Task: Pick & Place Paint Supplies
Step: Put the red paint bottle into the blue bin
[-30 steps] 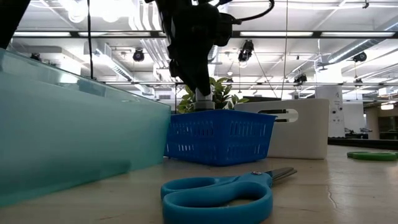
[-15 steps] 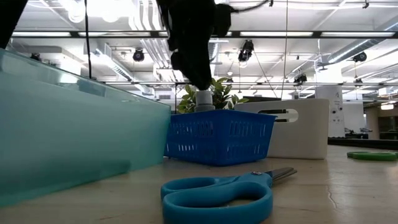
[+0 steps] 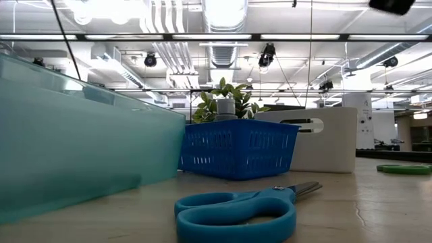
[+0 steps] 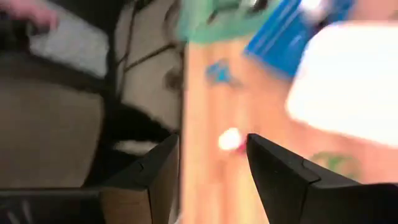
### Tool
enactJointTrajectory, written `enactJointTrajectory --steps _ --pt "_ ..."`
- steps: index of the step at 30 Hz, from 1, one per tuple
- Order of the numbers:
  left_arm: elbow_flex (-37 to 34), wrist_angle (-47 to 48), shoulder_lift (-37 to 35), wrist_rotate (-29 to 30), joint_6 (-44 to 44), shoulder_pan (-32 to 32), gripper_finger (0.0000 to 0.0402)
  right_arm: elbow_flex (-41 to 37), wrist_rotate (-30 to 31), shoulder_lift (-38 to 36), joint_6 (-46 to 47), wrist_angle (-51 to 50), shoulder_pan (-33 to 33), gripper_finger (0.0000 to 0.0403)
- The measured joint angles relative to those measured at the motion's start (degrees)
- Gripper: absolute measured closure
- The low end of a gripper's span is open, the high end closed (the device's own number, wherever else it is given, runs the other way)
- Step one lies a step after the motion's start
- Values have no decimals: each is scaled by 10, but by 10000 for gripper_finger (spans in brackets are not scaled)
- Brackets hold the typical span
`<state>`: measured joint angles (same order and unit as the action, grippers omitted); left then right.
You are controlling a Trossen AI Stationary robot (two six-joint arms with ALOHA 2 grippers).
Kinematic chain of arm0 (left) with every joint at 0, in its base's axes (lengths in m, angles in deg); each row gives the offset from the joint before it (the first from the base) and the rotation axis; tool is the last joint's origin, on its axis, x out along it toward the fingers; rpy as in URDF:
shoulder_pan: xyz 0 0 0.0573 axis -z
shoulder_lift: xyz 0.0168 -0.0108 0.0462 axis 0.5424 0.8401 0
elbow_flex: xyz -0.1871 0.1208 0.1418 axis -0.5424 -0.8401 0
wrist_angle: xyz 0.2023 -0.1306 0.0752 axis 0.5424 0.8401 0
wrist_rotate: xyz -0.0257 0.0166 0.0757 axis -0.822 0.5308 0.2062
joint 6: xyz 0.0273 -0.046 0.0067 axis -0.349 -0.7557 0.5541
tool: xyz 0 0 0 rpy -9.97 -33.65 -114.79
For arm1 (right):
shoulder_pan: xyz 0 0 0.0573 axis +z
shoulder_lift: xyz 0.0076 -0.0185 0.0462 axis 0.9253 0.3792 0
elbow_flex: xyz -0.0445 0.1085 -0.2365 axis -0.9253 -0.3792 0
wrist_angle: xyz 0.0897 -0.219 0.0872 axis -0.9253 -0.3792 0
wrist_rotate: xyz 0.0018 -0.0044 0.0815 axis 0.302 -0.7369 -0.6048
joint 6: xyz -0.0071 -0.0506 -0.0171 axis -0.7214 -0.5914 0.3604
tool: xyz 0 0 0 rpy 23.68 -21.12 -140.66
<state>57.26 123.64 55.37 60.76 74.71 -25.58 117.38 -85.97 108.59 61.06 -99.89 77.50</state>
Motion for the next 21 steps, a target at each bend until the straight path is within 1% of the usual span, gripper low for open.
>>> enactJointTrajectory --steps 1,2,3,5,6,8,10,11,13,15,17,21 --pt "0 -2 -17 13 0 9 144 -5 13 -1 28 26 42 217" --pt "0 0 -30 26 0 19 144 -9 40 -1 56 67 89 217" --pt "0 0 -44 38 -1 29 144 -12 81 0 83 113 138 218" --pt "0 4 -67 71 -14 58 144 -13 199 12 117 182 251 221" --pt "0 5 -78 89 -22 74 144 -11 264 21 128 193 304 225" --pt "0 10 -93 125 -35 112 144 6 375 58 158 163 391 244" --pt "0 18 -101 164 -47 151 144 26 446 100 212 113 448 271" --pt "0 22 -103 186 -53 168 144 32 472 122 238 95 466 284" --pt "0 35 -105 223 -60 200 144 45 511 157 275 89 484 305" --pt "0 46 -105 250 -64 219 144 55 526 189 306 91 481 317" --pt "0 56 -105 258 -70 225 144 61 521 223 329 90 468 320" --pt "0 57 -104 258 -74 227 144 60 478 269 364 85 425 321"
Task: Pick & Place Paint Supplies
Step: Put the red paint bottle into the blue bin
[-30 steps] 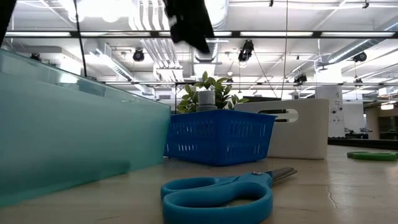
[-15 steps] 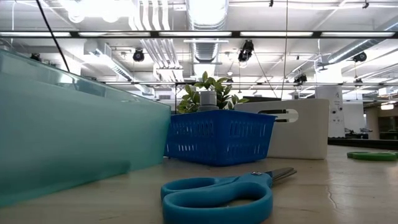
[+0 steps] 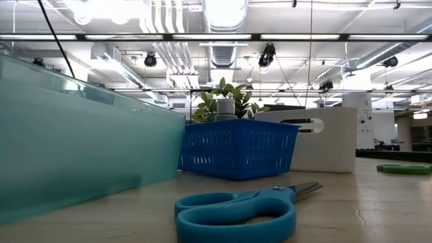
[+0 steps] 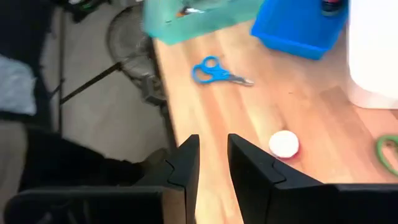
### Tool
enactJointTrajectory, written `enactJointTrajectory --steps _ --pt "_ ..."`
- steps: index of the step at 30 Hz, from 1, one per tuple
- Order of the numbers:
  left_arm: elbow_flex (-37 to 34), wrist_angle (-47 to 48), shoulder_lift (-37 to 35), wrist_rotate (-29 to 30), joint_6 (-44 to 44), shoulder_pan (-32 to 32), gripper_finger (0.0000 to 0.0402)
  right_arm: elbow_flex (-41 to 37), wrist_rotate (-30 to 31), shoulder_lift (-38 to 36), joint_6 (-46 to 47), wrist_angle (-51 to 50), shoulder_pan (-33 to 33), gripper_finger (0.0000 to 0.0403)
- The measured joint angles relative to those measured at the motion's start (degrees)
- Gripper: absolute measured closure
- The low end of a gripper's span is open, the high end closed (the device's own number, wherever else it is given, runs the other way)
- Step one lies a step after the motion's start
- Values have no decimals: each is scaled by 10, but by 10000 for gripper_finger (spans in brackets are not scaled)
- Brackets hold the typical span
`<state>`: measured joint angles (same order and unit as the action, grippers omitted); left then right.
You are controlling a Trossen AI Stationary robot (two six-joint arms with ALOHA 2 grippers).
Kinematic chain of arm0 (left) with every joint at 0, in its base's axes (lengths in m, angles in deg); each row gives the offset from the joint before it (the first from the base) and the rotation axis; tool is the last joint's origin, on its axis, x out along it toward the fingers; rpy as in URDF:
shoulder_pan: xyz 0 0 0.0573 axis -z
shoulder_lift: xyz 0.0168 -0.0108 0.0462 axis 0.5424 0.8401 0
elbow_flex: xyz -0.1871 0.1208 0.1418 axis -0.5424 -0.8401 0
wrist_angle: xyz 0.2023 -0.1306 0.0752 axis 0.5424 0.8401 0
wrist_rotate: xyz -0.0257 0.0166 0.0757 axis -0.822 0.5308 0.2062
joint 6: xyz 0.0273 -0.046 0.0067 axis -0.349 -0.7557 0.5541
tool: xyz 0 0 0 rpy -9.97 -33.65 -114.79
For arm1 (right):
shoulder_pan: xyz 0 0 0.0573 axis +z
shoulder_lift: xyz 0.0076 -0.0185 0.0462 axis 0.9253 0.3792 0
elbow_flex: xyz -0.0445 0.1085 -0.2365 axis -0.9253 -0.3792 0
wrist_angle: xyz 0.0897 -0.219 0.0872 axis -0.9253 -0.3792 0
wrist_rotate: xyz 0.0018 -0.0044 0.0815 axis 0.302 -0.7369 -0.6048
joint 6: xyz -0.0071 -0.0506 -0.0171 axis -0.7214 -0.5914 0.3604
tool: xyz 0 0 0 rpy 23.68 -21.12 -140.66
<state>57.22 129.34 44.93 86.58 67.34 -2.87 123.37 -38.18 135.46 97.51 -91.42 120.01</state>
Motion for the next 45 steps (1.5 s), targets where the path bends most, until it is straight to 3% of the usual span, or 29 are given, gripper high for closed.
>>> enactJointTrajectory --steps 7,11,17,21,29,35,40,45 --pt "0 3 0 -10 0 7 144 -2 -5 21 7 5 -59 321" --pt "0 11 0 -10 -2 18 144 -6 -54 14 8 5 -94 316" --pt "-4 20 0 -6 -14 23 144 -38 -107 14 -19 8 -132 243" --pt "-17 22 0 -6 -26 24 144 -62 -91 14 -42 24 -136 193" --pt "-56 15 0 -6 -48 24 144 -66 -128 74 -93 36 -132 178" --pt "-55 9 -1 -6 -56 24 144 -36 -55 128 -206 49 -60 178" --pt "-56 8 -1 -6 -61 24 144 -37 4 146 -204 31 -29 178" --pt "-55 7 -1 -6 -62 23 144 -42 19 146 -212 34 -36 178"
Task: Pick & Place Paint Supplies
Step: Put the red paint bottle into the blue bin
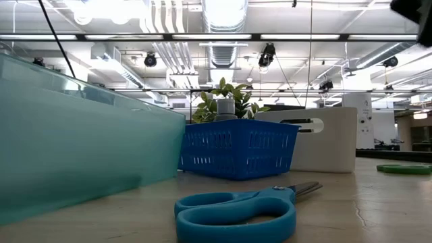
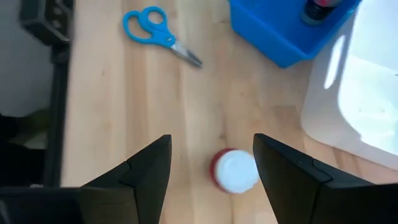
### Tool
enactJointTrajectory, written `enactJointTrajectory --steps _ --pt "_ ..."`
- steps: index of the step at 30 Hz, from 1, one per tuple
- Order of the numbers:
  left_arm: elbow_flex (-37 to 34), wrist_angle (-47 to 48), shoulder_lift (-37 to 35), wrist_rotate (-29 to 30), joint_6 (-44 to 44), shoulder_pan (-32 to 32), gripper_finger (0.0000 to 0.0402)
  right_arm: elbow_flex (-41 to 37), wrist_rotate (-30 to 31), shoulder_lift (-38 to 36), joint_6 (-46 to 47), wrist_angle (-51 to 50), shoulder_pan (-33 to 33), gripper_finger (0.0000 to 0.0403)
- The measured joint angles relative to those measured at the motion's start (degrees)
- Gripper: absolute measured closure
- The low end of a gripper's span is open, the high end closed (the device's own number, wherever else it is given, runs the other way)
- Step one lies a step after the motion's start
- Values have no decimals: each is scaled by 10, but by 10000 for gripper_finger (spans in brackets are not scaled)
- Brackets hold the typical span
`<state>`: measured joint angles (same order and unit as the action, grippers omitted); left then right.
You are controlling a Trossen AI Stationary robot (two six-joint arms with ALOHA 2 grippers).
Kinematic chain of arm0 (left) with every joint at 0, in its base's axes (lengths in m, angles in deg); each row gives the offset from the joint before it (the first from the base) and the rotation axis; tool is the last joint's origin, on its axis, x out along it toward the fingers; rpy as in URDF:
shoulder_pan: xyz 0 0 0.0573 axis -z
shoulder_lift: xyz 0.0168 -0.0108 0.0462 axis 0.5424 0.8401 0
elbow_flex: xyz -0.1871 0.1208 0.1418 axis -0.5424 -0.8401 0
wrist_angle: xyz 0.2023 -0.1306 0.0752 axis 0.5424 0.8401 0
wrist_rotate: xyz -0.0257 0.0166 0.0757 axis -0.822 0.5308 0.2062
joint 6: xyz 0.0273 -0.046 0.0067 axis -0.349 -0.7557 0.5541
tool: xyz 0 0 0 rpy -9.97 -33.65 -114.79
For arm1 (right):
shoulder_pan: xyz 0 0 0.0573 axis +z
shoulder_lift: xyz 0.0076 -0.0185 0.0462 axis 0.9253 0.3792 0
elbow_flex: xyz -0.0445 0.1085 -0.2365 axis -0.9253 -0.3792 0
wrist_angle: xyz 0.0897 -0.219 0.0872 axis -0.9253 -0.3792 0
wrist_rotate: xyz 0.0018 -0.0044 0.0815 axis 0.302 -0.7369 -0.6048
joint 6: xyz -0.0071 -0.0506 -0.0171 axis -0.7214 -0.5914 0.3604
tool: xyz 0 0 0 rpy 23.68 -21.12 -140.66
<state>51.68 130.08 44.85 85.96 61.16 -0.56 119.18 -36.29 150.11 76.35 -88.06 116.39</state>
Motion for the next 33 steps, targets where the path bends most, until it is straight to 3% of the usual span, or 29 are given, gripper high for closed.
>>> enactJointTrajectory --steps 28,33 --pt "1 0 0 0 -14 0 144 -80 -15 -1 51 43 -1 179" --pt "1 0 0 0 -16 0 144 -80 -14 -1 50 45 -4 207"
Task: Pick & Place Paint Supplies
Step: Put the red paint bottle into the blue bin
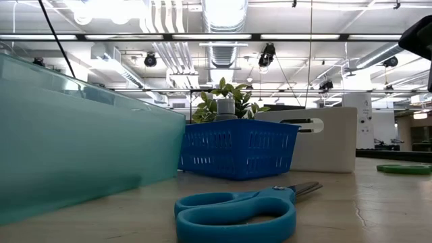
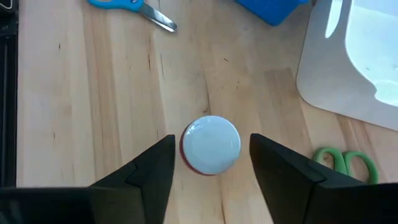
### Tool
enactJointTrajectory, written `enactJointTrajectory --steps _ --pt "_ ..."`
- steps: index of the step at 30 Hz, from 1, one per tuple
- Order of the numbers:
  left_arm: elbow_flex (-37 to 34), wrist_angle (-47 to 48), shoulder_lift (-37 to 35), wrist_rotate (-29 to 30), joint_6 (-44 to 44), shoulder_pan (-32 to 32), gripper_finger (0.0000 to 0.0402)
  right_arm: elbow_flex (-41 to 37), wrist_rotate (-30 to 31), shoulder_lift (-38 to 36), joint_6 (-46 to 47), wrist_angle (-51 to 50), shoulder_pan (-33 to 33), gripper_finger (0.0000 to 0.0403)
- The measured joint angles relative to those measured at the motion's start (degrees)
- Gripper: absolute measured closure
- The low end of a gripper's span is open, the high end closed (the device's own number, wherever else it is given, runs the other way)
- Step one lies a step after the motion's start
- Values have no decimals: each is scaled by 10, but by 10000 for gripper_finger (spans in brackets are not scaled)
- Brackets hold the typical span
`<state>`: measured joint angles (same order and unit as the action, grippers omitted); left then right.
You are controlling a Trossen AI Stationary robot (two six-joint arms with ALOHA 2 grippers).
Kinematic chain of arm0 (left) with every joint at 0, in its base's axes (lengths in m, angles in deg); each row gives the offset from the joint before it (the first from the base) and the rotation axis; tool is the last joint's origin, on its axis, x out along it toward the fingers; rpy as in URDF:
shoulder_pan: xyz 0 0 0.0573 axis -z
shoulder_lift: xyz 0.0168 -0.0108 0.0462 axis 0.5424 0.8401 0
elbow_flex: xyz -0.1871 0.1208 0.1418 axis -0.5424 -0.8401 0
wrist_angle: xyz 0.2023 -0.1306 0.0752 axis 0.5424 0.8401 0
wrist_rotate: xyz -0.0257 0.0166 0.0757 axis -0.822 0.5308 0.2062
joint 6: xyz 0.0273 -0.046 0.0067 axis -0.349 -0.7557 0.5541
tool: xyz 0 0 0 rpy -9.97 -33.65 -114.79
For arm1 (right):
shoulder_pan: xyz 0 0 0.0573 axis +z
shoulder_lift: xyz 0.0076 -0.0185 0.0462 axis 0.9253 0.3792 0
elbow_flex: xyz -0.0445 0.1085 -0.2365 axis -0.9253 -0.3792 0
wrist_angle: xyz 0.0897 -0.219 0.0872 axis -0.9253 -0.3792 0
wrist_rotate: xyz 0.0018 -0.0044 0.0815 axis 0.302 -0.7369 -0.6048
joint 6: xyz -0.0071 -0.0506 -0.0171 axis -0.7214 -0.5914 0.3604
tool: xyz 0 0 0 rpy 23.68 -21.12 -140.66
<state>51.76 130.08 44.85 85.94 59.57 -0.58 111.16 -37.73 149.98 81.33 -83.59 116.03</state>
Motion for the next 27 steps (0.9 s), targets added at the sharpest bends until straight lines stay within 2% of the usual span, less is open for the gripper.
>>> enactJointTrajectory --steps 8,15,22,27 --pt "0 0 0 0 0 0 144 1 1 0 -1 4 -1 294" --pt "0 0 0 0 -4 0 144 44 1 -2 -53 3 -33 296" --pt "0 0 0 0 -13 0 144 138 31 -9 -213 13 -123 296" --pt "0 0 0 0 -15 0 144 136 -11 -9 -312 86 -198 296"
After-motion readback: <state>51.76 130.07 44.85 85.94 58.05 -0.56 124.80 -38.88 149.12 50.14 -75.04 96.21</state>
